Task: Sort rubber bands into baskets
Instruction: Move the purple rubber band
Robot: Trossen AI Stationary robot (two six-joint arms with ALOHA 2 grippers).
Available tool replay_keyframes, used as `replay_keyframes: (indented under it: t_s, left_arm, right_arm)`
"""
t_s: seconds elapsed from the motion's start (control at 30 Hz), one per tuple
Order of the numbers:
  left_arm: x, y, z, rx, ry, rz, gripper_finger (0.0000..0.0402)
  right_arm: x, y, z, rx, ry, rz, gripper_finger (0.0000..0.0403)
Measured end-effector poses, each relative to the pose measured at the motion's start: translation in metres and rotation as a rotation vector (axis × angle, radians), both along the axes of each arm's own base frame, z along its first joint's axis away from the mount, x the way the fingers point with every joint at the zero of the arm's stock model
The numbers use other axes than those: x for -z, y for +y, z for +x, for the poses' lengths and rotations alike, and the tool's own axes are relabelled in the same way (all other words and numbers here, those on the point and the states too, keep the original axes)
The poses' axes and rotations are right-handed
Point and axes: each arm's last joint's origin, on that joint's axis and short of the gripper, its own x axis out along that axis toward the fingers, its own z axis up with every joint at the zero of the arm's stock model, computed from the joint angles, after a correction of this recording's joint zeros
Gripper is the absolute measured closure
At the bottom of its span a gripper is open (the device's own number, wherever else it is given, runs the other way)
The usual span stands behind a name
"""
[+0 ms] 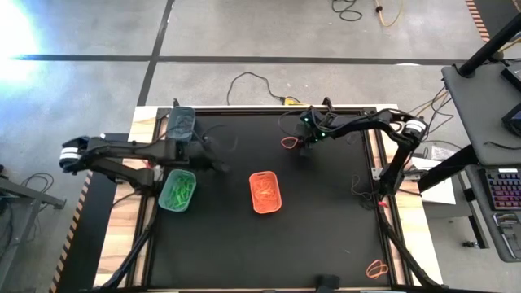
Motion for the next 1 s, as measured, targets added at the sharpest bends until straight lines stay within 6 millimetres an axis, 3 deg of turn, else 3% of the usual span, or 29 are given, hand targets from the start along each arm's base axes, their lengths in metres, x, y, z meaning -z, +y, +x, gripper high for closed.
replay_keyframes:
  t_s: [0.13, 0.23, 0.47, 0.63, 0.8, 1.0]
  left_arm:
    - [0.010, 0.028, 0.002, 0.091, -0.116, -0.008, 0.0091]
    - [0.014, 0.049, -0.004, 0.117, -0.090, 0.077, 0.0091]
    - [0.005, 0.085, -0.016, 0.173, -0.072, 0.168, 0.0091]
    - [-0.011, 0.097, -0.017, 0.196, -0.088, 0.234, 0.0091]
    - [-0.024, 0.102, -0.015, 0.158, -0.100, 0.287, 0.0091]
    - [-0.040, 0.102, -0.014, 0.141, -0.150, 0.292, 0.0091]
  right_arm:
    - [-0.004, 0.001, -0.002, 0.055, 0.016, 0.011, 0.0390]
    - [-0.015, 0.003, -0.006, 0.092, 0.045, -0.018, 0.0391]
    - [-0.050, 0.013, -0.026, 0.259, 0.105, -0.031, 0.0391]
    - [-0.085, 0.029, -0.039, 0.386, 0.037, 0.042, 0.0391]
    - [-0.111, 0.048, -0.049, 0.500, -0.072, 0.262, 0.0391]
    - [-0.122, 0.061, -0.042, 0.538, -0.181, 0.457, 0.0391]
